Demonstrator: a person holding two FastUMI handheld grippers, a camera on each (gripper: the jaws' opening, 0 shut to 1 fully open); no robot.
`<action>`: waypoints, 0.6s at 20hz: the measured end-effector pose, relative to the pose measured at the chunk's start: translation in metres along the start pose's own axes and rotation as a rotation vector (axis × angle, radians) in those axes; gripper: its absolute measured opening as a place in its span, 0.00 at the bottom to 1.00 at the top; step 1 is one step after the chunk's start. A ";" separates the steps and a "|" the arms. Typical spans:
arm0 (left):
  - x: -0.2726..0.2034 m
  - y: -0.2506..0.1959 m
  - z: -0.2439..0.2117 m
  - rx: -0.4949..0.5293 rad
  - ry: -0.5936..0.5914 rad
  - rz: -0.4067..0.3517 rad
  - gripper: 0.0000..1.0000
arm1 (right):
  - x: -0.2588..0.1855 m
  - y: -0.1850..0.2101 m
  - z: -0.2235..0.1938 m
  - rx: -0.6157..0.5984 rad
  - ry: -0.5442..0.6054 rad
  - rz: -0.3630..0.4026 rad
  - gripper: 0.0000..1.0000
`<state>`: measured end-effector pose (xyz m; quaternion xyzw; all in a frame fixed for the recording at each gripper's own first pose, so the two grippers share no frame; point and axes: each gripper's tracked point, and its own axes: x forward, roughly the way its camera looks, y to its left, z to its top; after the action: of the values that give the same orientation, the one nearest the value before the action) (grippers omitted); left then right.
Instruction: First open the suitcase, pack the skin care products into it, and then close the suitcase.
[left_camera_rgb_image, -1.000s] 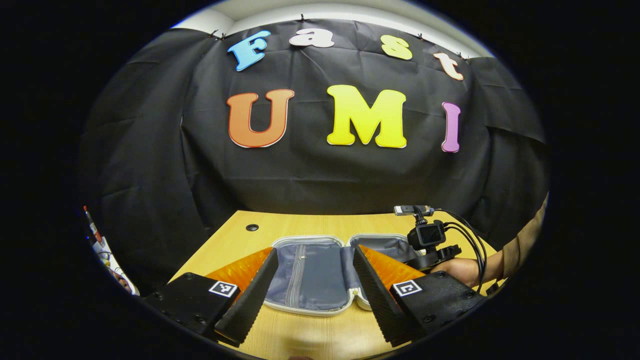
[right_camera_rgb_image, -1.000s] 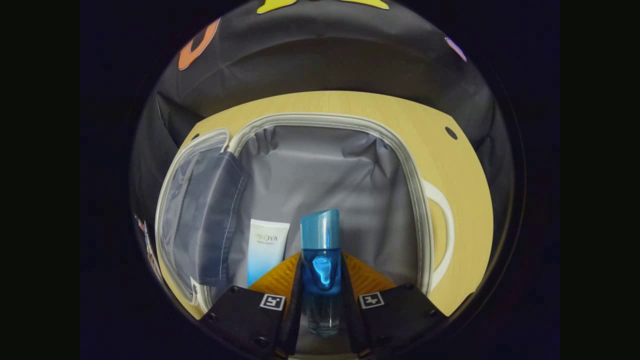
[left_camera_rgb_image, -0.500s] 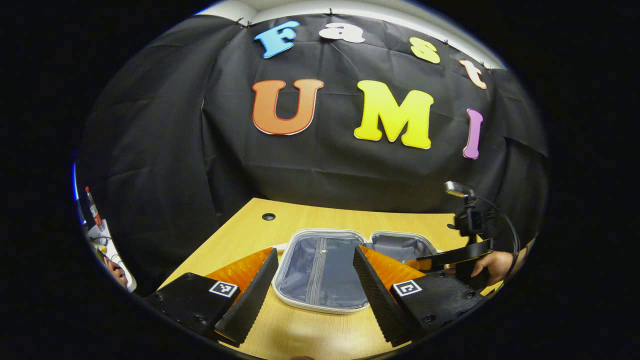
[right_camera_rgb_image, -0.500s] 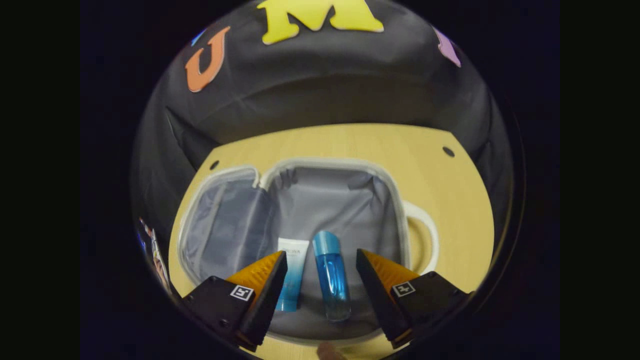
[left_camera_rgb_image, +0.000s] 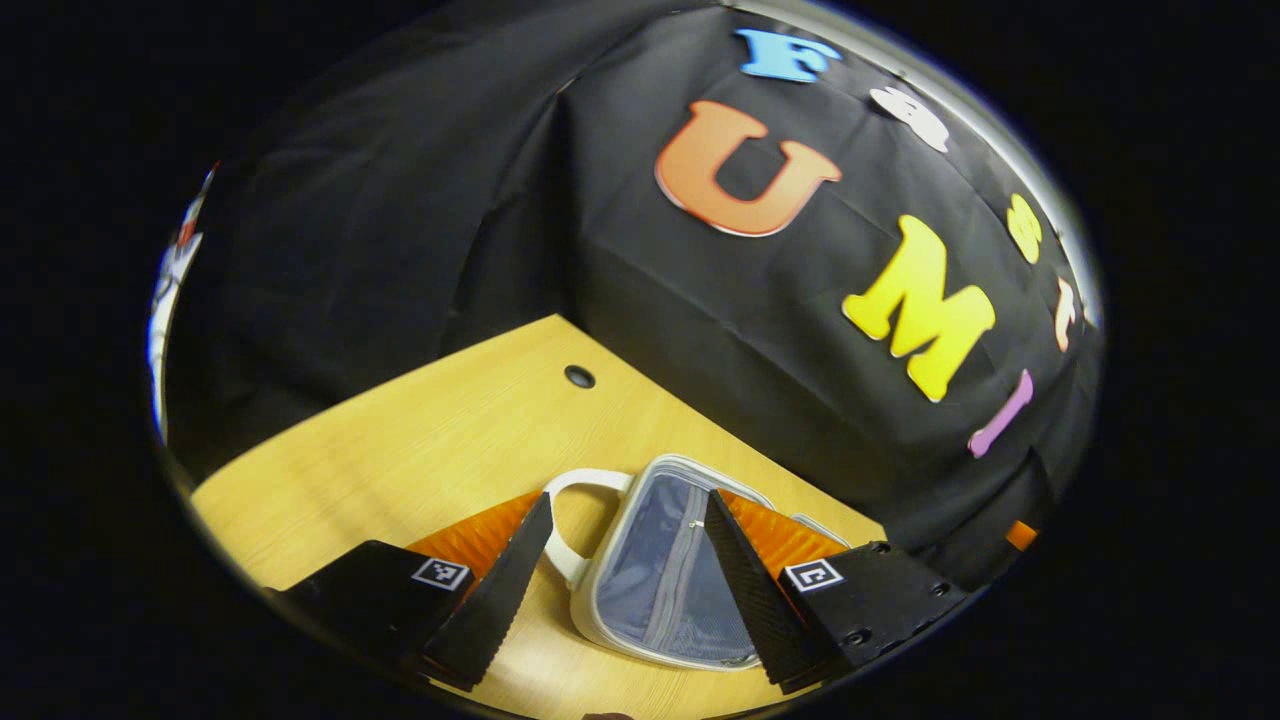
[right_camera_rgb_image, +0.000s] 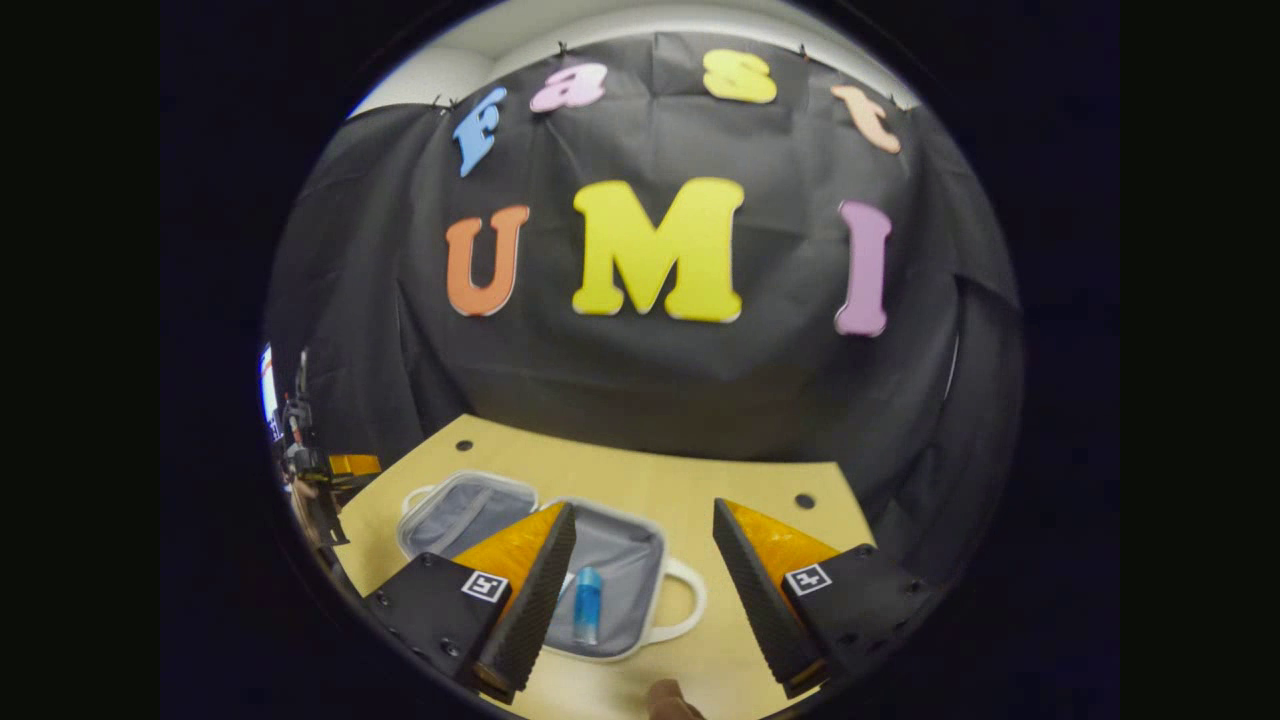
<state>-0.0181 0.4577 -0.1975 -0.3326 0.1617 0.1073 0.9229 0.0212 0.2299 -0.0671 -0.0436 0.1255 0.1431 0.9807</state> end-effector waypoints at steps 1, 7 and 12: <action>0.009 0.018 -0.001 -0.056 0.015 0.003 0.98 | -0.016 -0.012 0.009 0.001 -0.020 -0.020 0.81; 0.054 0.069 -0.027 -0.391 0.110 -0.052 0.96 | -0.064 -0.061 -0.001 -0.008 -0.007 -0.140 0.81; 0.069 0.059 -0.045 -0.564 0.151 -0.152 0.83 | -0.073 -0.076 -0.011 0.021 0.035 -0.184 0.80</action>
<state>0.0177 0.4792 -0.2904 -0.5938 0.1685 0.0533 0.7849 -0.0272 0.1367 -0.0553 -0.0474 0.1398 0.0505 0.9878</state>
